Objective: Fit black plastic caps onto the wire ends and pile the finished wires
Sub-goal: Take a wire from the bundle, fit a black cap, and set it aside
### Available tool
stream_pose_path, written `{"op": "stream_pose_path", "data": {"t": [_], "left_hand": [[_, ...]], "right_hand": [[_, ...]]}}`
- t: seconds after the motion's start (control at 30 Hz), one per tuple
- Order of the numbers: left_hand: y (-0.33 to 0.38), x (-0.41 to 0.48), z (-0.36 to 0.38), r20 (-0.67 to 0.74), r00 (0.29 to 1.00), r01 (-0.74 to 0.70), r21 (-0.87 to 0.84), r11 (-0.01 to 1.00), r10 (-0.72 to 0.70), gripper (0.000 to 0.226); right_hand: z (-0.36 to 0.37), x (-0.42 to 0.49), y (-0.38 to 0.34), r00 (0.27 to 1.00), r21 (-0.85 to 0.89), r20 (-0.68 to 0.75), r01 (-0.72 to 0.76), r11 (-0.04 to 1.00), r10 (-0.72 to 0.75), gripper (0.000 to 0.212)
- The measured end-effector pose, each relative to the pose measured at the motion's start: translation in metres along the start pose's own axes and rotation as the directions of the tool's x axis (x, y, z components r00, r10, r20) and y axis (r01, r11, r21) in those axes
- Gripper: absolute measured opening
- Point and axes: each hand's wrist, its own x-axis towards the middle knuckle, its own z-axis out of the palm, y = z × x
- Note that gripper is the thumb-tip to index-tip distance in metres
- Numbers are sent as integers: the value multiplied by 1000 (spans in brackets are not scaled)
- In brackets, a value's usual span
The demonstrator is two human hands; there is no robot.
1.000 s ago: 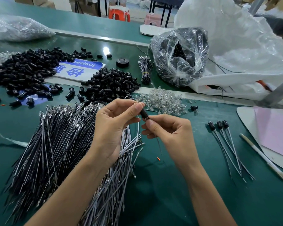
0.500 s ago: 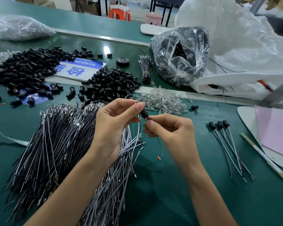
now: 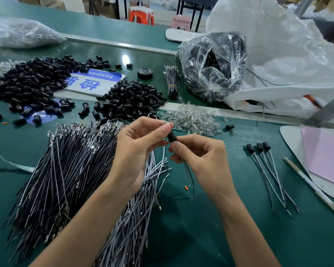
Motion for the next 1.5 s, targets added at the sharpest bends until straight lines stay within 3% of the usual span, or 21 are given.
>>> {"op": "stream_pose_path", "data": {"t": [0.33, 0.77, 1.0, 1.5], "left_hand": [[-1, 1, 0, 9, 999, 39, 8, 999, -39, 24], [-1, 0, 2, -26, 999, 23, -6, 1000, -23, 21], [-2, -4, 6, -19, 1000, 8, -48, 999, -9, 7], [-1, -3, 4, -27, 999, -42, 34, 999, 43, 19]], "right_hand": [[-2, 0, -1, 1000, 7, -16, 23, 1000, -23, 7], [-2, 2, 1, 999, -2, -31, 42, 999, -42, 6], [-1, 0, 0, 998, -17, -33, 49, 999, -50, 7], [-1, 0, -1, 996, -23, -22, 86, 996, -87, 7]]}}
